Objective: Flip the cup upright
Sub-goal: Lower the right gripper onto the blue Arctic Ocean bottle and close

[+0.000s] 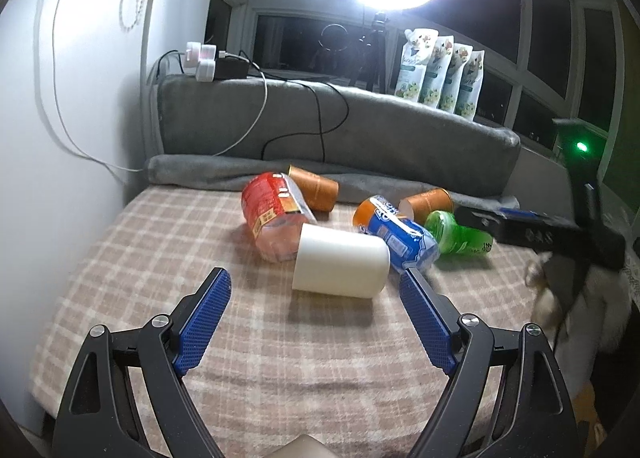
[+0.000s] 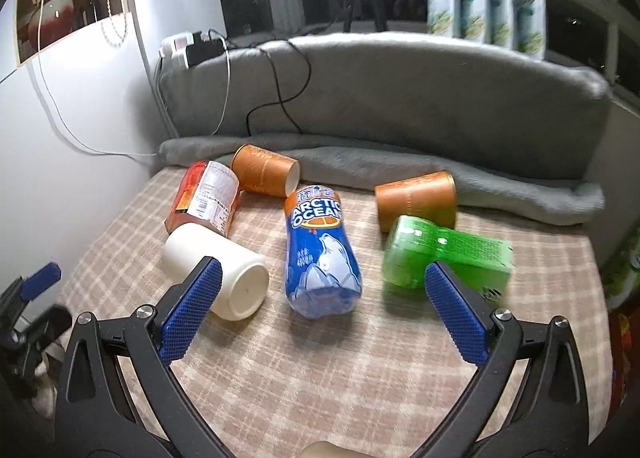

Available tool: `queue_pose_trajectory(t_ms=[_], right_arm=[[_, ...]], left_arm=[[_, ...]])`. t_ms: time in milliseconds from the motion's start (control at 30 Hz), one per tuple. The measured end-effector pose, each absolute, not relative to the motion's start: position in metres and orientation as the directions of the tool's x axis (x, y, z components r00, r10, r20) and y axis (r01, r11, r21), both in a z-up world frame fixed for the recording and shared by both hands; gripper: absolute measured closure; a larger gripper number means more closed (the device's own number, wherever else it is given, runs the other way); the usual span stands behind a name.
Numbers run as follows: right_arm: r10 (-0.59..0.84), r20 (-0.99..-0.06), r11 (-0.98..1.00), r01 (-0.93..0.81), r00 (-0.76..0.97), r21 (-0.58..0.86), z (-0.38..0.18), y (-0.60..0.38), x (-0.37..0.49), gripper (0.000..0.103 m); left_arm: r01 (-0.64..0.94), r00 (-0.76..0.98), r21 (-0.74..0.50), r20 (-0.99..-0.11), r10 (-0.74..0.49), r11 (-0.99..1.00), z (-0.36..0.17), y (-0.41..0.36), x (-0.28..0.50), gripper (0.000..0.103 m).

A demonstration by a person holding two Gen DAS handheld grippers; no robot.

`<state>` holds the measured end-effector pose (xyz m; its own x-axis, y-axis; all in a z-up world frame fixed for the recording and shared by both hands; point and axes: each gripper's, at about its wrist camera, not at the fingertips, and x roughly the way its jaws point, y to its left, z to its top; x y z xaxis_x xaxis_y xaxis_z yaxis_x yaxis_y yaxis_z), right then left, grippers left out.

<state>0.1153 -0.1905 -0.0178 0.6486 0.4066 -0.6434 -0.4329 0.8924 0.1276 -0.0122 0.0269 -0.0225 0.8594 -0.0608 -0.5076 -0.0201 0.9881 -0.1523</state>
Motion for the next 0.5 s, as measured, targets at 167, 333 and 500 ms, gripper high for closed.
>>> queue_pose_trajectory(t_ms=[167, 333, 500], right_arm=[[0.431, -0.697, 0.875, -0.452, 0.573, 0.17, -0.027, -0.182, 0.147, 0.004], [0.457, -0.75, 0.856, -0.465, 0.478, 0.225, -0.037, -0.17, 0.181, 0.014], [0.458, -0.793, 0.846, -0.47, 0.402, 0.25, -0.05, -0.155, 0.209, 0.026]], left_arm=[[-0.03, 0.851, -0.164, -0.522, -0.061, 0.986, -0.027, 0.033, -0.012, 0.017], [-0.046, 0.847, -0.17, -0.529, -0.052, 0.984, -0.03, 0.04, -0.011, 0.017], [-0.061, 0.846, -0.173, -0.532, -0.041, 0.983, -0.033, 0.047, -0.01, 0.017]])
